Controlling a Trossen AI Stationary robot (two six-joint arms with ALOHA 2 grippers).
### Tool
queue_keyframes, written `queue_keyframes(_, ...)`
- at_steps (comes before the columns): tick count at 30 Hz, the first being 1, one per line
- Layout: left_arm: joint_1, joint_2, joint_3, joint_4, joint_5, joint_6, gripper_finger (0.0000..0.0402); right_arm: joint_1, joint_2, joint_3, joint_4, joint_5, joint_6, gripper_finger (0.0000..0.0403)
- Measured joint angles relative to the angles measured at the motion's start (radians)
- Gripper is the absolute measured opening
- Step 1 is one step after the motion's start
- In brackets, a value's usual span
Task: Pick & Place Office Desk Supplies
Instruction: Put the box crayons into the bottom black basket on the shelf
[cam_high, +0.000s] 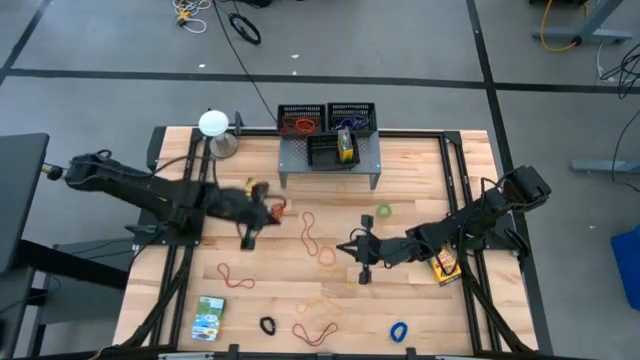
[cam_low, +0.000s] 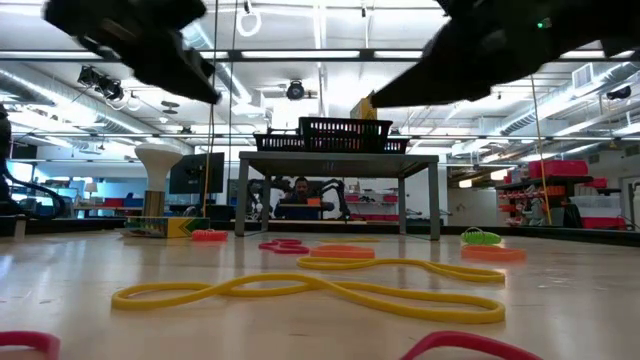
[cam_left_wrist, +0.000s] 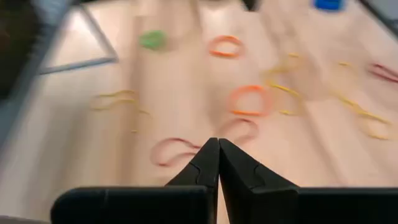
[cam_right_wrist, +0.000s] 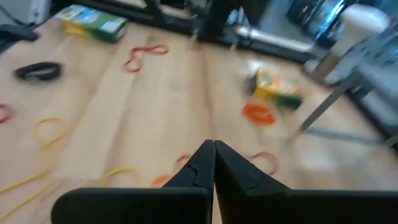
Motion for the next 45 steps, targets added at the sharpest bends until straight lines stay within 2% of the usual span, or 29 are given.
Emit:
queue_keyframes(3, -0.124, 0.018, -0.001, -0.039, -0.047, -0.083, 0.0013, 0.051, 0.001, -0.001, -0.039, 0.001, 0.072, 0.0008)
queue_keyframes(7, -0.263, 0.036, -0.002, -0.132, -0.202, -0.221, 0.0019, 0.13, 0.004, -0.022, -0.033, 0.05, 0.122, 0.0008)
queue_keyframes(12, -0.344, 0.072, -0.002, -0.316, -0.348, -0.437, 0.0044, 0.208, 0.004, -0.081, 0.0, 0.173, 0.197, 0.0004)
queue_keyframes(16, -0.33, 0.123, -0.002, -0.44, -0.389, -0.551, 0.0073, 0.24, 0.005, -0.123, 0.039, 0.223, 0.248, 0.0005)
queue_keyframes(20, -0.304, 0.202, -0.002, -0.489, -0.394, -0.604, 0.0102, 0.259, 0.005, -0.14, 0.074, 0.242, 0.256, 0.0006)
queue_keyframes(28, -0.299, 0.372, -0.002, -0.486, -0.397, -0.553, 0.0149, 0.267, 0.005, -0.14, 0.076, 0.243, 0.247, 0.0005)
queue_keyframes(32, -0.299, 0.421, -0.002, -0.485, -0.433, -0.537, 0.0167, 0.26, 0.005, -0.14, 0.076, 0.243, 0.244, 0.0006)
queue_keyframes(35, -0.299, 0.434, -0.002, -0.488, -0.465, -0.535, 0.0172, 0.26, 0.005, -0.14, 0.075, 0.242, 0.244, 0.0006)
queue_keyframes(40, -0.295, 0.436, -0.002, -0.52, -0.585, -0.57, 0.0172, 0.261, 0.005, -0.14, 0.075, 0.242, 0.244, 0.0006)
queue_keyframes(45, -0.239, 0.436, -0.022, -0.529, -0.552, -0.557, 0.0158, 0.261, 0.005, -0.14, 0.075, 0.241, 0.244, 0.0006)
